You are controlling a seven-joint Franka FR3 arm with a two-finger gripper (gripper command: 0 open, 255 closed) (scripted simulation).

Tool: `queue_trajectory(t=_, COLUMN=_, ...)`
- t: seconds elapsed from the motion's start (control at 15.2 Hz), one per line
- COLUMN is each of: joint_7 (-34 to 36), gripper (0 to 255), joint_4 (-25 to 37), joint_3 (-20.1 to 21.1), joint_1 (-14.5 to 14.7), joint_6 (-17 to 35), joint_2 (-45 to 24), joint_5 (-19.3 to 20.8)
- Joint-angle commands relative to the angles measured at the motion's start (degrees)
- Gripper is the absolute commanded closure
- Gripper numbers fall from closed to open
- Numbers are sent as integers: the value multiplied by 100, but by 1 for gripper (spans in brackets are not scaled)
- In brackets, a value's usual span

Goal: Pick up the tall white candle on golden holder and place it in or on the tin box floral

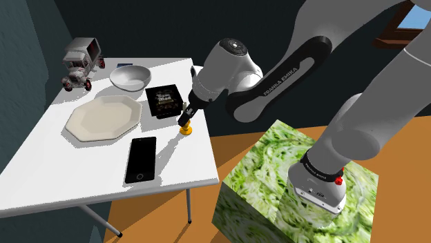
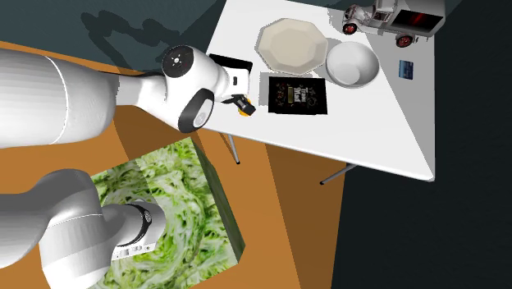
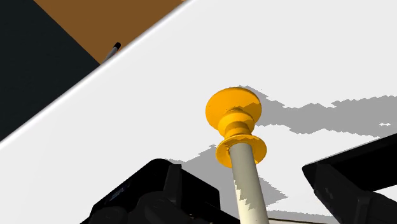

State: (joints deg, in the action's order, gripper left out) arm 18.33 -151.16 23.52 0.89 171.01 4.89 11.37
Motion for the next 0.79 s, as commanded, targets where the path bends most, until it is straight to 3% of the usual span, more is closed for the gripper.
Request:
queue_trajectory(t=0.0, joint_7=5, gripper=0, joint_4=2, joint_3=1, joint_1=-4, joint_6=3, joint_2=-5, joint_5=9)
queue_trajectory(t=0.13, joint_7=5, gripper=0, joint_4=2, joint_3=1, joint_1=-3, joint_6=2, joint_2=-4, joint_5=7)
queue_trajectory(t=0.2, joint_7=5, gripper=255, joint_4=2, joint_3=1, joint_1=-3, joint_6=2, joint_2=-4, joint_5=7)
queue_trajectory(t=0.73, joint_7=3, gripper=255, joint_4=0, joint_3=1, joint_1=-3, joint_6=3, joint_2=-3, joint_5=6)
